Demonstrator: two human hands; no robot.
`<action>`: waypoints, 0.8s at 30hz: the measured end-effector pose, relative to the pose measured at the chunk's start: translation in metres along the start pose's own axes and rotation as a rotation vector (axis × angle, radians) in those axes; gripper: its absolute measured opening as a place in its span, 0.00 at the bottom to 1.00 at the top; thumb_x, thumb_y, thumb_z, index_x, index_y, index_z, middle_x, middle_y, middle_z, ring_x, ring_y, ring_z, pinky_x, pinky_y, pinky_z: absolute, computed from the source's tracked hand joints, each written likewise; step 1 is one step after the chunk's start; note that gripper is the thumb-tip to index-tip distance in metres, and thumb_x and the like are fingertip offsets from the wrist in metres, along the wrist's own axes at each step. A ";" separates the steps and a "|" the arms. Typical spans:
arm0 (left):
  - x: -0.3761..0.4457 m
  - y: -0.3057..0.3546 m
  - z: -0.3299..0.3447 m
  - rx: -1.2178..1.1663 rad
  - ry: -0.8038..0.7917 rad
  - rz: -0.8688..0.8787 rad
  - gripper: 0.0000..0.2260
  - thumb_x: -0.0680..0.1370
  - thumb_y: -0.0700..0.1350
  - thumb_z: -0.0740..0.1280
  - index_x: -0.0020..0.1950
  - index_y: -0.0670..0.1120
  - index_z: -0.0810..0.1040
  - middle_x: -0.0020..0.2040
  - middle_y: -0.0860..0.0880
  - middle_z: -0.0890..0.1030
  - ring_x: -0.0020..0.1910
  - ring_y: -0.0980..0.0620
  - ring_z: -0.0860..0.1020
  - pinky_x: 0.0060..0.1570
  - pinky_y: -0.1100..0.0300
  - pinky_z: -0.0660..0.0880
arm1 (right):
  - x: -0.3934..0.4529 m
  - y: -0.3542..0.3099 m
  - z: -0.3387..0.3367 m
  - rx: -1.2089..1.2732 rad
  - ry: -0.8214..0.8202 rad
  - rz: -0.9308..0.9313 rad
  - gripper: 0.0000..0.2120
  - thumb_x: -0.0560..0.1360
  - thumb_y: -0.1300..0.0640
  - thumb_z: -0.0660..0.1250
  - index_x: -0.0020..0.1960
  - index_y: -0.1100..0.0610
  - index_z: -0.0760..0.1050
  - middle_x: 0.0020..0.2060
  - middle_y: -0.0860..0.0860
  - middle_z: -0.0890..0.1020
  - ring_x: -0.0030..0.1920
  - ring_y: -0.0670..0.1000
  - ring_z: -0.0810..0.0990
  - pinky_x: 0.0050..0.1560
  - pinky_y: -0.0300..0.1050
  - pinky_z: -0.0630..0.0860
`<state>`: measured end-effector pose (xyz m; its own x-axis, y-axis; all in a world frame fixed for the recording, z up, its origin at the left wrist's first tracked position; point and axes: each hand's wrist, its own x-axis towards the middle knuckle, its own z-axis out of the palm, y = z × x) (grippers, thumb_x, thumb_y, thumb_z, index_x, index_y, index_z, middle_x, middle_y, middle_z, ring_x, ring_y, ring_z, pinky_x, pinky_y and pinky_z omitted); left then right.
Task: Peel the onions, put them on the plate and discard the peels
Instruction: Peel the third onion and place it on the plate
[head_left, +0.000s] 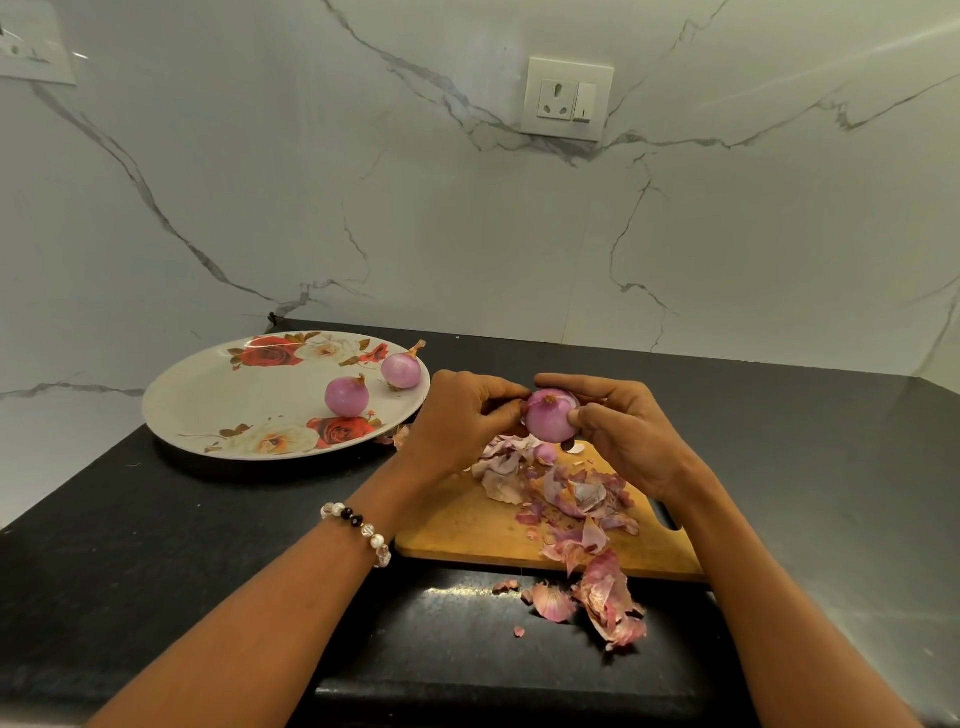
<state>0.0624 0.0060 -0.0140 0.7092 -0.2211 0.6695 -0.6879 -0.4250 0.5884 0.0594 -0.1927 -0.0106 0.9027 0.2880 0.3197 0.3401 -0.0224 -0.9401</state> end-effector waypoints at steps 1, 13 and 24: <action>-0.001 0.000 0.000 0.017 0.006 0.018 0.10 0.76 0.39 0.68 0.57 0.40 0.81 0.47 0.45 0.85 0.43 0.54 0.82 0.45 0.71 0.77 | 0.000 0.000 0.001 0.003 -0.005 -0.005 0.16 0.72 0.63 0.66 0.57 0.53 0.82 0.57 0.54 0.84 0.60 0.60 0.80 0.55 0.53 0.81; 0.001 -0.001 0.005 0.112 0.107 0.009 0.07 0.75 0.37 0.69 0.52 0.39 0.82 0.43 0.44 0.84 0.38 0.57 0.78 0.42 0.74 0.75 | -0.001 -0.001 0.009 0.025 -0.027 -0.070 0.17 0.77 0.72 0.64 0.60 0.56 0.80 0.57 0.58 0.83 0.58 0.60 0.82 0.54 0.46 0.81; 0.007 0.005 0.000 -0.414 0.053 -0.343 0.05 0.78 0.39 0.66 0.49 0.47 0.81 0.42 0.51 0.83 0.42 0.54 0.84 0.41 0.64 0.80 | 0.002 -0.005 0.009 0.216 0.024 -0.083 0.18 0.71 0.65 0.64 0.59 0.57 0.80 0.54 0.56 0.85 0.57 0.57 0.83 0.52 0.44 0.82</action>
<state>0.0640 0.0027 -0.0069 0.9022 -0.0813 0.4235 -0.4295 -0.0816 0.8994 0.0570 -0.1837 -0.0066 0.8808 0.2571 0.3975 0.3516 0.2071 -0.9130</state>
